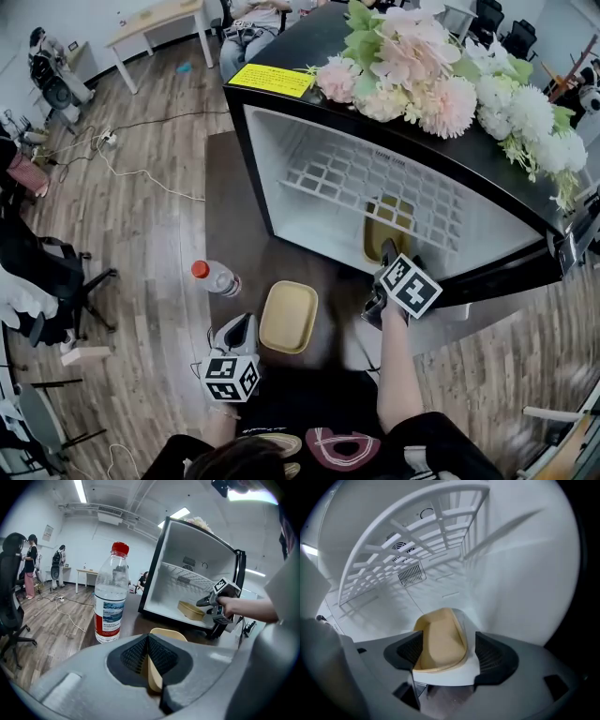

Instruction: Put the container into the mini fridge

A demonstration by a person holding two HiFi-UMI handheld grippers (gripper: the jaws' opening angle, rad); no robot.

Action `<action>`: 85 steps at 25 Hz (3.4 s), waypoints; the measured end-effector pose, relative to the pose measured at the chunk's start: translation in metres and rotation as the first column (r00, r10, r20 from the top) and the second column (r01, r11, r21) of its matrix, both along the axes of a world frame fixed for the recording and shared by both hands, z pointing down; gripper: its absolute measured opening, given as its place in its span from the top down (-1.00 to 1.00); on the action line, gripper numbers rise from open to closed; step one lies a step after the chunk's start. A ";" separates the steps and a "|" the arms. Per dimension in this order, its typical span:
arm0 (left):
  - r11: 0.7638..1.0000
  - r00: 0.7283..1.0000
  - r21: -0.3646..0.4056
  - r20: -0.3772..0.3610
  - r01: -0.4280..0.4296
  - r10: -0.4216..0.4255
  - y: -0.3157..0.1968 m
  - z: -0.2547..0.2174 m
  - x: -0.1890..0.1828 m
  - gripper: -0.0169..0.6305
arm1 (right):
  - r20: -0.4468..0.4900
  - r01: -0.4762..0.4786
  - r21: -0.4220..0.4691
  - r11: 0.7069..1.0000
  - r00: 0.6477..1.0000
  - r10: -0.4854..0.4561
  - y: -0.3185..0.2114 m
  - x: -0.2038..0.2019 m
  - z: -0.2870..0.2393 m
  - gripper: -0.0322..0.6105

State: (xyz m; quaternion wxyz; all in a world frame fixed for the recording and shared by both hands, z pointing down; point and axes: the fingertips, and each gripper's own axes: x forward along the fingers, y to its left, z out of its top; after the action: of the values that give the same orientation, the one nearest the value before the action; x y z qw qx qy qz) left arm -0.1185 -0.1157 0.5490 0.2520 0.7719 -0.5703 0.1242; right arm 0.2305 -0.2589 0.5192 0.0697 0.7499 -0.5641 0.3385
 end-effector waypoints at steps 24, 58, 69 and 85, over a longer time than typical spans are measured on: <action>0.998 1.000 -0.064 -0.017 -0.015 0.014 0.022 0.009 0.002 0.92 | -0.102 0.344 0.100 0.934 0.937 -0.334 0.089 -0.048 -0.004 0.12; 0.894 0.995 -0.448 0.087 -0.012 0.057 0.025 0.079 0.034 0.82 | -0.053 0.338 0.031 0.941 0.940 -0.336 0.134 -0.054 0.025 0.16; 0.914 0.995 -0.407 0.087 -0.005 0.044 0.017 0.067 0.045 0.88 | -0.062 0.393 0.045 0.919 0.919 -0.390 0.130 -0.060 0.019 0.25; 0.962 0.998 -0.273 0.053 0.030 -0.016 -0.032 0.010 0.066 0.88 | -0.044 0.391 0.081 0.917 0.920 -0.389 0.131 -0.049 0.010 0.79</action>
State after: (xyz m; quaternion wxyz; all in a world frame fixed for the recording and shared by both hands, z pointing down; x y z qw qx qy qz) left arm -0.0528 -0.1480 0.5589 0.3431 0.7196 -0.5629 0.2182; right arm 0.1814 -0.1275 0.5296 0.1103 0.6295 -0.7155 0.2824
